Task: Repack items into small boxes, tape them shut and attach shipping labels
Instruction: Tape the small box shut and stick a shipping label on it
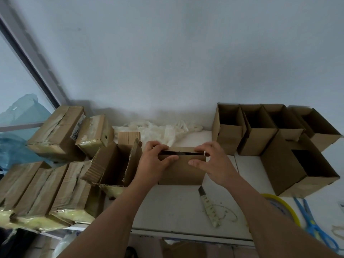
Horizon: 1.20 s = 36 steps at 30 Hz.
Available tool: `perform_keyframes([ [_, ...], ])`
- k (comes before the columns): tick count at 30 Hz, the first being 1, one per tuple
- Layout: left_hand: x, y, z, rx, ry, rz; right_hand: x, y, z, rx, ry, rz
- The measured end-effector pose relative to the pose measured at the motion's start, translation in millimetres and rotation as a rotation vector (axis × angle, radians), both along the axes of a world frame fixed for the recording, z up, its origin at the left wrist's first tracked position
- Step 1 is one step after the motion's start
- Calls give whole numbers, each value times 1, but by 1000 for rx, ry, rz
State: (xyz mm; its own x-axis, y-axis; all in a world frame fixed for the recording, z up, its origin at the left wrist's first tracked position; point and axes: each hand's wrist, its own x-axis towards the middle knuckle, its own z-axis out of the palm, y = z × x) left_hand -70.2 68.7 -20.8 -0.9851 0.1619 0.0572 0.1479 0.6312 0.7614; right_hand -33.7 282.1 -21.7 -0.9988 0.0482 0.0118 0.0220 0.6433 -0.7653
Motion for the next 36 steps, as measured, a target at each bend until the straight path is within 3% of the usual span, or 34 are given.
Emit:
perform_keyframes([
  [5,-5,0,-11,-44,64,21,7,-7,-4,-103,-43,-1],
  [9,-6,-2,-9,17,17,68,16,-21,-2,-66,22,-60],
  [15,-6,-3,-1,-112,-71,52,47,-30,-12,-98,-75,-50],
  [18,-3,5,4,-223,-87,54,67,-24,-22,115,-146,-115],
  [23,-1,18,1,-250,-199,24,88,-1,-33,412,-359,-37],
  [28,-7,18,3,-234,-195,-51,93,13,-38,461,-319,-43],
  [33,-9,6,14,-214,-247,-180,91,11,-49,636,-267,2],
  [36,-8,0,16,-174,-274,-239,86,8,-49,573,-245,-28],
])
